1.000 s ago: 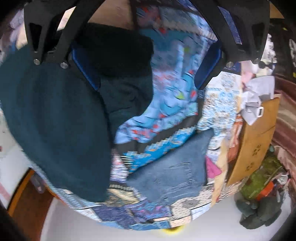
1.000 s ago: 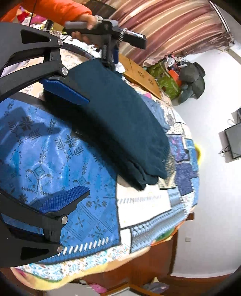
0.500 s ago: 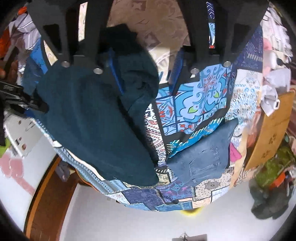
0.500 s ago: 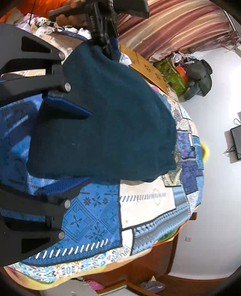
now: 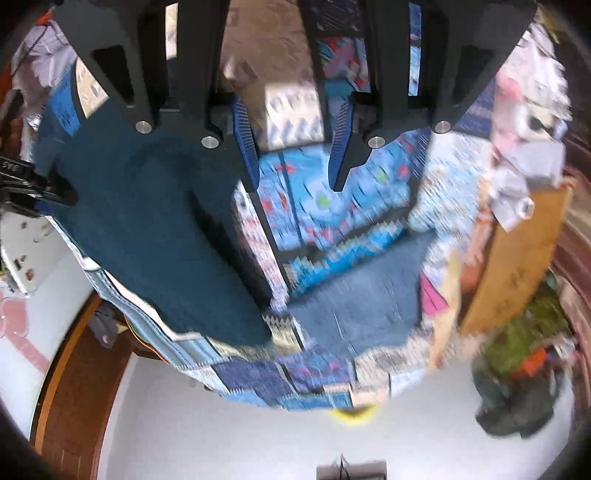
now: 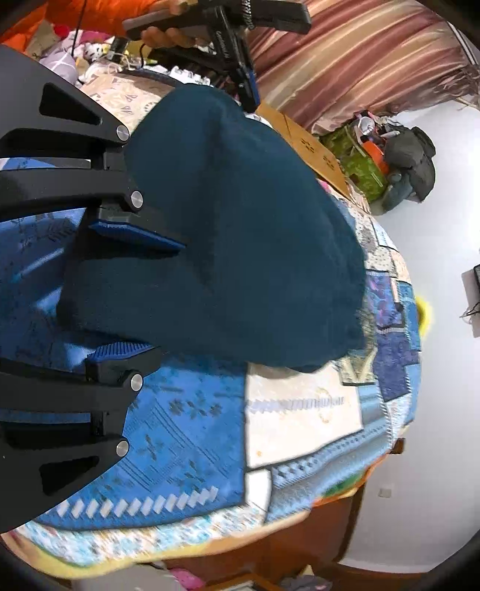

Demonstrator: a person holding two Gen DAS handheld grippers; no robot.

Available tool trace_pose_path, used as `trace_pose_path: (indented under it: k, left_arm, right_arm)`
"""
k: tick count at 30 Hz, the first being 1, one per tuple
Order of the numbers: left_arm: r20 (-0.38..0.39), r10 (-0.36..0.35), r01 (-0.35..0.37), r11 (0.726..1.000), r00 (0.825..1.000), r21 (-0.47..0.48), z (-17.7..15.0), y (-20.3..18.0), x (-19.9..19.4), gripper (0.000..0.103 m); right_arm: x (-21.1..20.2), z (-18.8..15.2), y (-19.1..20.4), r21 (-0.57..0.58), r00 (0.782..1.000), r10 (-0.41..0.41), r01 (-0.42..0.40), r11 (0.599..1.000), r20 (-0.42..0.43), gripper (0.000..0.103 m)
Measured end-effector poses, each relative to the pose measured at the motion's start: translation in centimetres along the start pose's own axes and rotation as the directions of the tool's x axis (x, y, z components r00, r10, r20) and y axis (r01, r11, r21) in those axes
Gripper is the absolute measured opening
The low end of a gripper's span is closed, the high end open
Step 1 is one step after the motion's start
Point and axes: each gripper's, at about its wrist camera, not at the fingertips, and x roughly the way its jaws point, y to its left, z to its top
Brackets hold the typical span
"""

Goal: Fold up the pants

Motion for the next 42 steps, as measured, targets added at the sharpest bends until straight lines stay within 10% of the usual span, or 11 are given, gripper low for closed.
trace_pose_path:
  k: [15,24,31,42]
  left_arm:
    - [0.085,-0.017,0.010,0.996,0.996,0.084,10.8,-3.0,3.0,0.093]
    - [-0.024,-0.052,0.054,0.995,0.998,0.085,14.9,-4.1,11.1,0.092]
    - [-0.096,-0.051,0.061,0.992,0.994,0.110,15.0,-4.7,15.8,0.050]
    - [-0.118,-0.037,0.039,0.999,0.992,0.016,14.1,-2.6,18.2,0.051]
  right_arm:
    - [2.4,7.8,-3.8,-0.019,0.998,-0.012,0.013,1.000,0.065,0.046]
    - [9.1,12.7,-5.3,0.008,0.999,0.040,-0.040,0.999,-0.025,0.046]
    - [12.7,14.2,-5.6,-0.053,0.996,0.029,-0.033,0.998,-0.083,0.015]
    - [13.9,13.3,-5.7,-0.084,0.996,-0.003,-0.004,0.996,-0.089,0.013]
